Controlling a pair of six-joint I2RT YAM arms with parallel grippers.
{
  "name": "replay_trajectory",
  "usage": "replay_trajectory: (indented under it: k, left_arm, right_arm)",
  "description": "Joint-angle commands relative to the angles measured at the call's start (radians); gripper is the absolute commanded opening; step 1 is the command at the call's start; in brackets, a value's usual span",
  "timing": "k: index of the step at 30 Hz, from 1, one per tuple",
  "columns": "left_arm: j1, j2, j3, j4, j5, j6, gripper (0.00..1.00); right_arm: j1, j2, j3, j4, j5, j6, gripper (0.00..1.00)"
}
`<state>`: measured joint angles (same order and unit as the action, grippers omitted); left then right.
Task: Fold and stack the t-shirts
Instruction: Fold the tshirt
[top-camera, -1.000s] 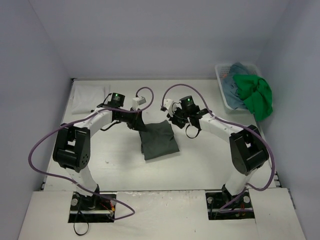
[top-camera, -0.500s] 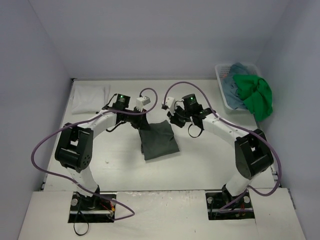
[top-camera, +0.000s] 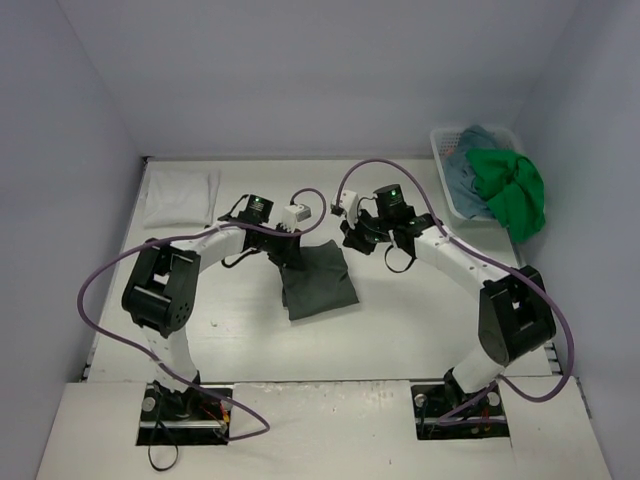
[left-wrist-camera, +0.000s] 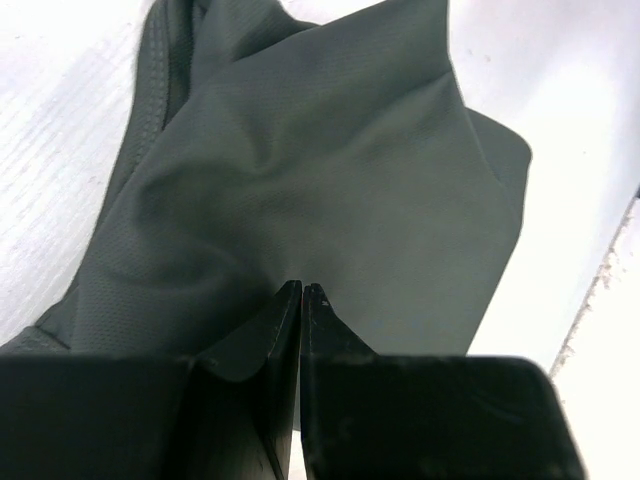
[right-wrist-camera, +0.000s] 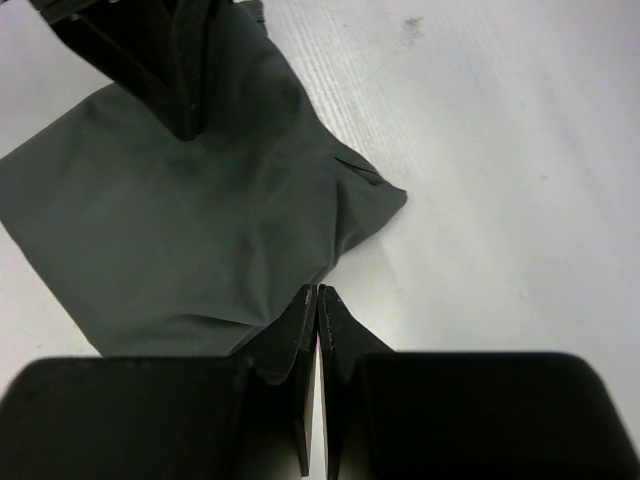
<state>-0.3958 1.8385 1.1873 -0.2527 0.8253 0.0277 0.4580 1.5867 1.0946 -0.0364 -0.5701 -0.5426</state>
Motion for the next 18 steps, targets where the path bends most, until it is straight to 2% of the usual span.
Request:
replay_trajectory:
  k: [1, 8, 18]
  left_arm:
    - [-0.002, -0.022, 0.044, 0.004, -0.029, 0.038, 0.00]
    - [-0.002, 0.008, 0.046, 0.000, -0.034, 0.041, 0.00]
    - [-0.002, 0.021, 0.048, -0.011, -0.014, 0.047, 0.00]
  right_arm:
    - [-0.001, 0.027, 0.037, -0.006, -0.094, 0.004, 0.00]
    - [0.001, 0.096, 0.053, -0.007, -0.158, -0.014, 0.00]
    - [-0.004, 0.212, 0.080, 0.027, -0.159, -0.031, 0.00]
